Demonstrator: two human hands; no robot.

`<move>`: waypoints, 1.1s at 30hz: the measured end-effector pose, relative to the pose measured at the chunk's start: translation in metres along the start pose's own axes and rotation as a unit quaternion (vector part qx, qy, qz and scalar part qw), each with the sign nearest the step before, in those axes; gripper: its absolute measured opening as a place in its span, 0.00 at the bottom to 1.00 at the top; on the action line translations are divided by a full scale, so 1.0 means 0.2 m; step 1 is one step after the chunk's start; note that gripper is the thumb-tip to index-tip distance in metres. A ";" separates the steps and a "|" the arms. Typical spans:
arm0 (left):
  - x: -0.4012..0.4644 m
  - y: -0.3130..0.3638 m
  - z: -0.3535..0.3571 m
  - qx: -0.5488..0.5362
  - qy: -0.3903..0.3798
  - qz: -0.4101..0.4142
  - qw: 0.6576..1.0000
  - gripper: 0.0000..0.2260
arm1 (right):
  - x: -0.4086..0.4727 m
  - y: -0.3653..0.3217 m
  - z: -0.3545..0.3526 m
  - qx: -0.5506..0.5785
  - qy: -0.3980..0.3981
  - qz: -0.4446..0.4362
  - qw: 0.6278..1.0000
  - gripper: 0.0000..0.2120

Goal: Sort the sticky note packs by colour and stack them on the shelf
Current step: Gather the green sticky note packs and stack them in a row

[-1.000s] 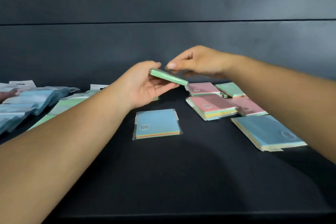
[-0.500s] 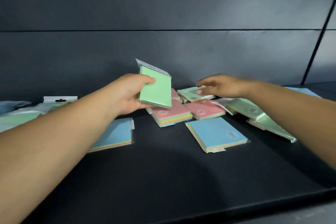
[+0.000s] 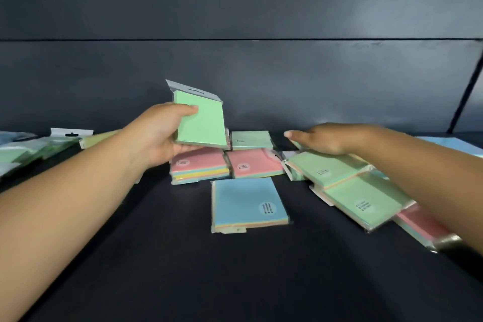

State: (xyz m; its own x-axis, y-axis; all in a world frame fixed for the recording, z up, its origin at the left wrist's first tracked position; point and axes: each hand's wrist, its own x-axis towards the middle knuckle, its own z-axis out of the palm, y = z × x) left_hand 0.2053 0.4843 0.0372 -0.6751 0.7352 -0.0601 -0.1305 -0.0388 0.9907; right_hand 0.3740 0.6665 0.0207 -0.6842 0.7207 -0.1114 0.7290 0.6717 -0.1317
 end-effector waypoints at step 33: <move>0.03 0.04 -0.12 -0.052 0.038 0.077 0.995 0.05 | 0.34 -0.32 -0.05 0.547 0.027 0.061 0.835 0.09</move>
State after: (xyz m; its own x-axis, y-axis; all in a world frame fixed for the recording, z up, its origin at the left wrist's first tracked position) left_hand 0.1825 0.4717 0.0408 -0.7454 0.6620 0.0780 -0.0932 -0.2193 0.9712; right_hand 0.2815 0.6733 0.0306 -0.5828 0.7986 -0.1502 0.3192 0.0550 -0.9461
